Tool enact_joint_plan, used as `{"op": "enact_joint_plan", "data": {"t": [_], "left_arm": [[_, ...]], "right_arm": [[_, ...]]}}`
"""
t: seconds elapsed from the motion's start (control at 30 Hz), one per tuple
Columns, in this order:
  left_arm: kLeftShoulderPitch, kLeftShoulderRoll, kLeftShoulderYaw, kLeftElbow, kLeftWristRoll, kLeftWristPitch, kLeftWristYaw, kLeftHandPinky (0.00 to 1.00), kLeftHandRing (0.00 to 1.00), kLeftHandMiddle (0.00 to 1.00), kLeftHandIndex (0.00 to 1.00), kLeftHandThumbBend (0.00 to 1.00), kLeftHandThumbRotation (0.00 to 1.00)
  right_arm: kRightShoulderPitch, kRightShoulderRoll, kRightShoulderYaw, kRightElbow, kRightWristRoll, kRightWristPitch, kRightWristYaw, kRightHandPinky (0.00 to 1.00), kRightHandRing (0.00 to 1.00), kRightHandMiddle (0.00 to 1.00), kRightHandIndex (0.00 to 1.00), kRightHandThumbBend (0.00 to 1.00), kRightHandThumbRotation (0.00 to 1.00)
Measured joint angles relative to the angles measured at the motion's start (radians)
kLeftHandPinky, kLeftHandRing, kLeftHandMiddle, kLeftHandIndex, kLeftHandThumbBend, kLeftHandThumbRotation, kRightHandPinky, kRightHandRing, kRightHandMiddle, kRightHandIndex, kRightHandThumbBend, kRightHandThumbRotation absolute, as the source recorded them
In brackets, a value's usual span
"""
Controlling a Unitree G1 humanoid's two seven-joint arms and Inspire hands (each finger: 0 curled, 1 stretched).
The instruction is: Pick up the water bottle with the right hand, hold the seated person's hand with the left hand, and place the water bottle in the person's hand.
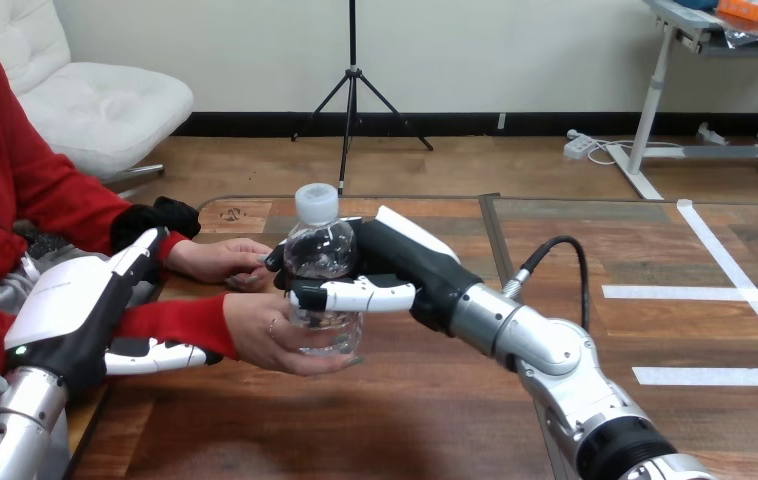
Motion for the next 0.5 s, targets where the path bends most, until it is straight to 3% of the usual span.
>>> {"op": "enact_joint_plan", "data": {"t": [0.5], "left_arm": [[-0.01,0.0,0.0,0.0,-0.001,-0.01,-0.013,0.93,1.0,1.0,1.0,1.0,0.76]], "right_arm": [[0.008,-0.019,-0.021,-0.036,0.035,-0.001,0.023,0.49,0.57,0.61,0.63,1.0,0.64]]}}
